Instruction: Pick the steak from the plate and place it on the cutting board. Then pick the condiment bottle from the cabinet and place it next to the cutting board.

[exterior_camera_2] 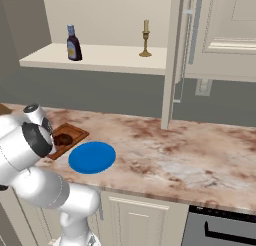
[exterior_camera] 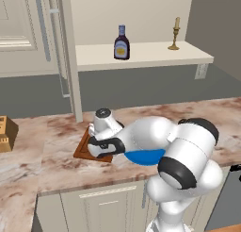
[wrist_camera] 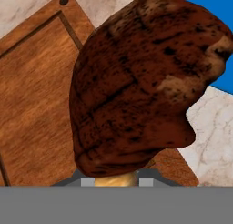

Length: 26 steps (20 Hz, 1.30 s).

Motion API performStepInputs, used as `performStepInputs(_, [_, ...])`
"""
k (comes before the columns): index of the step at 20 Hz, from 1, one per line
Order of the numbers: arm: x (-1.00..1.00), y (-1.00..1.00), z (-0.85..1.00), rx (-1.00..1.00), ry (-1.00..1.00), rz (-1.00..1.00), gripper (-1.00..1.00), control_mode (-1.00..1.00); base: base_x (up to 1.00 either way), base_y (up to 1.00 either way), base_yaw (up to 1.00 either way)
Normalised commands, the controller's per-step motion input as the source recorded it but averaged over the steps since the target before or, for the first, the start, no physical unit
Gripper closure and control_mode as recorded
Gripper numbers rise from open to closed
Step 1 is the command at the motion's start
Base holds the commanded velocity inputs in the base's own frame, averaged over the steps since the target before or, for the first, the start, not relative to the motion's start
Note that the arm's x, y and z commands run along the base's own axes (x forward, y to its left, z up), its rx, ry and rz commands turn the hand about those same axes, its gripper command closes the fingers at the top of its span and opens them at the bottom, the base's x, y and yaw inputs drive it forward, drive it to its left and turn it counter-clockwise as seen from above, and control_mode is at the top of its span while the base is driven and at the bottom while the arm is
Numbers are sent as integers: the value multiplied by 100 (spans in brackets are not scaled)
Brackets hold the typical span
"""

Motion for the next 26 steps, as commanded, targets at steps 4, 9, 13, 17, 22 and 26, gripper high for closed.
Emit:
performStepInputs(4, [5, 11, -14, 0, 0, 0, 100, -100, 0, 0, 0])
performStepInputs(9, [11, 12, -19, 0, 0, 0, 100, -100, 0, 0, 0])
performStepInputs(13, [11, 11, -26, 0, 0, 0, 100, -100, 0, 0, 0])
performStepInputs(17, [11, 19, -28, 0, -3, 0, -100, -100, 0, 0, 0])
performStepInputs(22, [13, 13, -26, 0, -4, 0, -100, -100, 0, 0, 0])
performStepInputs(26, [3, 18, -7, 0, -2, 0, -100, -100, 0, 0, 0])
